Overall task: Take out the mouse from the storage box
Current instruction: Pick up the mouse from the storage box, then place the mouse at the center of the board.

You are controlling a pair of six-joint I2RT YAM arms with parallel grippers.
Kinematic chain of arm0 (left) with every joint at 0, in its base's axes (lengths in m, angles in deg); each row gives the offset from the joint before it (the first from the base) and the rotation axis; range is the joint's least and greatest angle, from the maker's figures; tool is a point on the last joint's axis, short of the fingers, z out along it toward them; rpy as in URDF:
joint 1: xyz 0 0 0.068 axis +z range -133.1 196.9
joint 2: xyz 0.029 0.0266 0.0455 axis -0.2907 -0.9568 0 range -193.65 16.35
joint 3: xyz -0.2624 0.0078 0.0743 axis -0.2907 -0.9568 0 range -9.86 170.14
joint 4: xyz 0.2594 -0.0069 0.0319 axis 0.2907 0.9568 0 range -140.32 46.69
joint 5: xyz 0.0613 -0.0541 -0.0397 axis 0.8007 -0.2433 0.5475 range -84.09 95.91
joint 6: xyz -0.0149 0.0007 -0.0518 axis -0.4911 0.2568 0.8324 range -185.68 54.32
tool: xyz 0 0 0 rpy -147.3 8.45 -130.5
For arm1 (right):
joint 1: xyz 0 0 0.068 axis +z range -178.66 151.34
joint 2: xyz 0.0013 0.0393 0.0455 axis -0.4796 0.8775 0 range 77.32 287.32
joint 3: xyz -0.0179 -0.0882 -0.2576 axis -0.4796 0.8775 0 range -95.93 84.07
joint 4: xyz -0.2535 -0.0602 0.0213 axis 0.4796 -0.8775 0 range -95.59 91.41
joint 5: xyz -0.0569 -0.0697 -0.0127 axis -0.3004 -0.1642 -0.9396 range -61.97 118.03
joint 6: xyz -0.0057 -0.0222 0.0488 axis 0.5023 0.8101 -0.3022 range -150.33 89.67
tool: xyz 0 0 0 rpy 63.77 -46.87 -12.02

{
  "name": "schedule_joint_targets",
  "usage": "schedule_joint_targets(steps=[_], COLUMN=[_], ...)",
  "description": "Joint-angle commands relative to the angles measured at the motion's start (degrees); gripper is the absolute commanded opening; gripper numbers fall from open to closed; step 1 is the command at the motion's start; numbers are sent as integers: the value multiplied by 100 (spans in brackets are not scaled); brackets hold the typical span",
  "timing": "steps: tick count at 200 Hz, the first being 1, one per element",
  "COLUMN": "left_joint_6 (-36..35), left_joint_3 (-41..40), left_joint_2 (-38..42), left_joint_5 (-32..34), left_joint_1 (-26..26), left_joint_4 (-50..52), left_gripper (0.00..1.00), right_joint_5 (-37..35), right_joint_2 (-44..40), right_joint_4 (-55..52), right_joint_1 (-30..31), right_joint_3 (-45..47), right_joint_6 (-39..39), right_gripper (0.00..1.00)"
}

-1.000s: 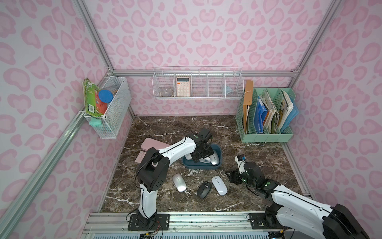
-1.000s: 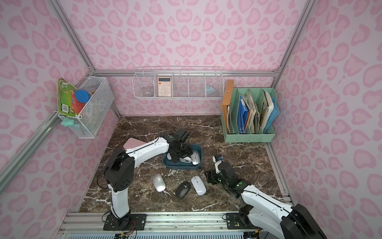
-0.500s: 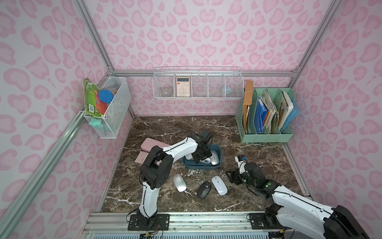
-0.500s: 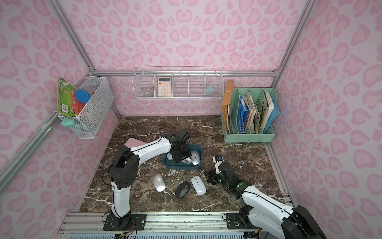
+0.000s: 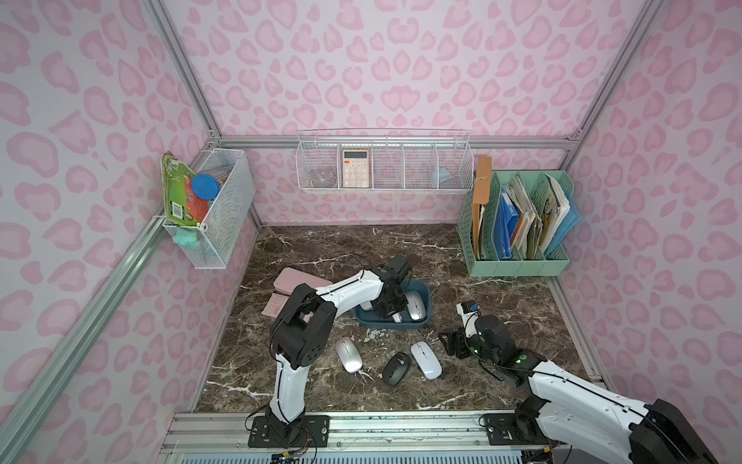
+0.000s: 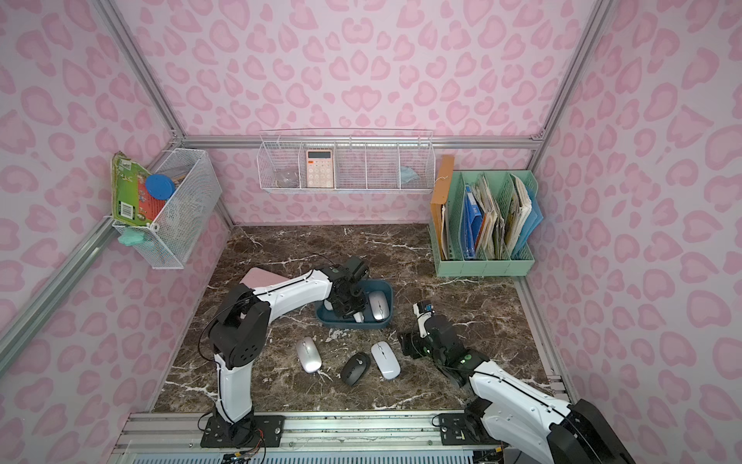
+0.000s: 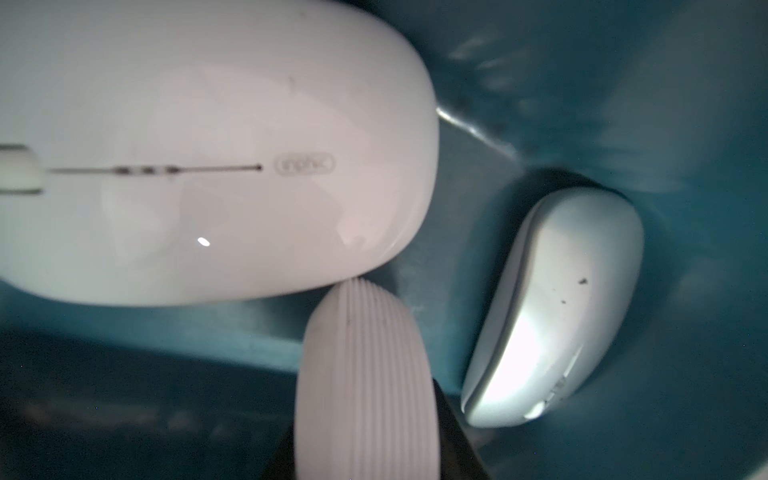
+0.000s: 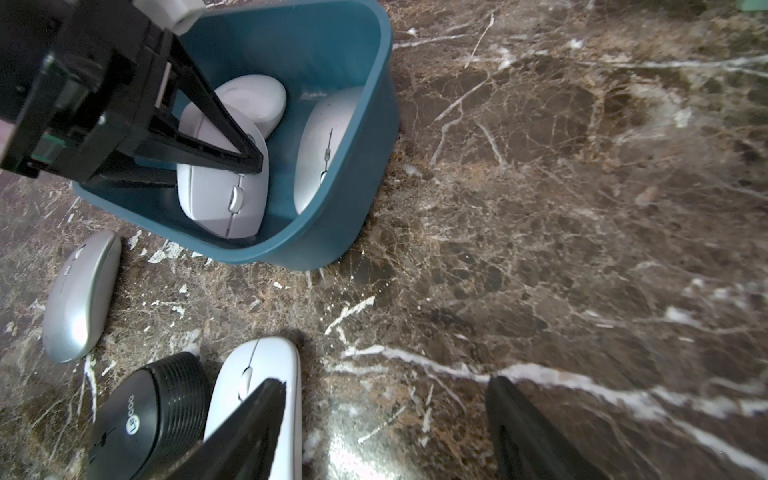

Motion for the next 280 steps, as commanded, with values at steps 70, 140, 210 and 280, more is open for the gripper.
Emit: schedule_joint_targets(steps=[70, 140, 210, 280], left_joint_6=[-355, -630, -409, -154], left_joint_3=[-939, -2232, -3261, -4547], left_joint_2=[1416, 3297, 5173, 6071], left_joint_5=[361, 463, 979, 814], left_joint_1=[-28, -25, 418, 1390], left_joint_4=[-663, -648, 917, 1090], left_gripper=[29, 28, 26, 26], right_joint_5=[11, 14, 23, 8], right_joint_2=[9, -9, 95, 149], right_joint_4=[145, 179, 136, 67], right_joint_1=[1, 1, 10, 10], right_joint_3=[9, 30, -32, -71], right_joint_6=[2, 20, 26, 4], right_gripper=[79, 80, 80, 80])
